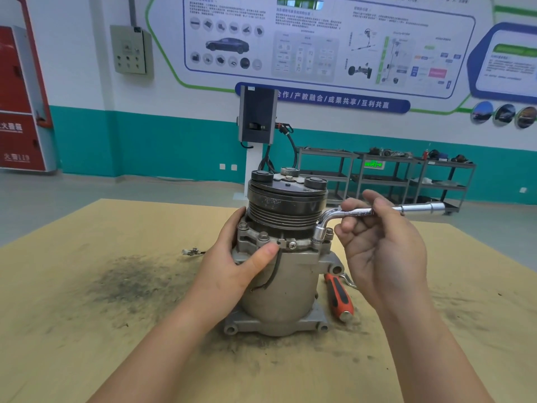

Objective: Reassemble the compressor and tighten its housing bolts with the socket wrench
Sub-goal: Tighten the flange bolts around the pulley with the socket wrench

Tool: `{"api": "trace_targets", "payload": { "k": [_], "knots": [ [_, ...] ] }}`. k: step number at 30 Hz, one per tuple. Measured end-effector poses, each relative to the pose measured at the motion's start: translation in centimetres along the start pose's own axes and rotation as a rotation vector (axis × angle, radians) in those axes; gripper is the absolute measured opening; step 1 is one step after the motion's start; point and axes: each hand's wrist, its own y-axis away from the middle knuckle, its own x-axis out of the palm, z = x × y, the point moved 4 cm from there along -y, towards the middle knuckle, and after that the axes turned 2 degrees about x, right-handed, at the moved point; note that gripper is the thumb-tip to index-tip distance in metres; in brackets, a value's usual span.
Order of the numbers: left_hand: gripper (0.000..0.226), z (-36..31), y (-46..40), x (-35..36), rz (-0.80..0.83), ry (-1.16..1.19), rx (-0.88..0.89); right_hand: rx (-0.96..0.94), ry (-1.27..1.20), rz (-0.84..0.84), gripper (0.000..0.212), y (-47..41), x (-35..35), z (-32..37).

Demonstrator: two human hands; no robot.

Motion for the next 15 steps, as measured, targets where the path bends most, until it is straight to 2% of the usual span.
{"api": "trace_targets", "payload": {
  "k": [4,8,11,13,15],
  "knots": [
    [0.067,0.1,0.0,0.0,-0.004,0.005,0.0,0.047,-0.029,-0.01,0.024,-0.2,0.0,-0.3],
    [0.073,-0.2,0.0,0.0,0.015,0.018,-0.001,-0.12,-0.047,0.02,0.03,0.7,0.3,-0.4],
    [0.06,-0.3,0.0,0.0,0.026,0.024,-0.008,-0.488,0.266,0.085,0.026,2.8,0.9,-0.3],
    [0.066,-0.1,0.0,0.0,0.028,0.037,0.0,-0.718,0.605,0.206,0.018,4.2,2.2,-1.0],
    [0.078,0.2,0.0,0.0,0.034,0.059,0.012,-0.832,0.869,0.329,0.008,4.8,3.2,-2.1]
  ]
}}
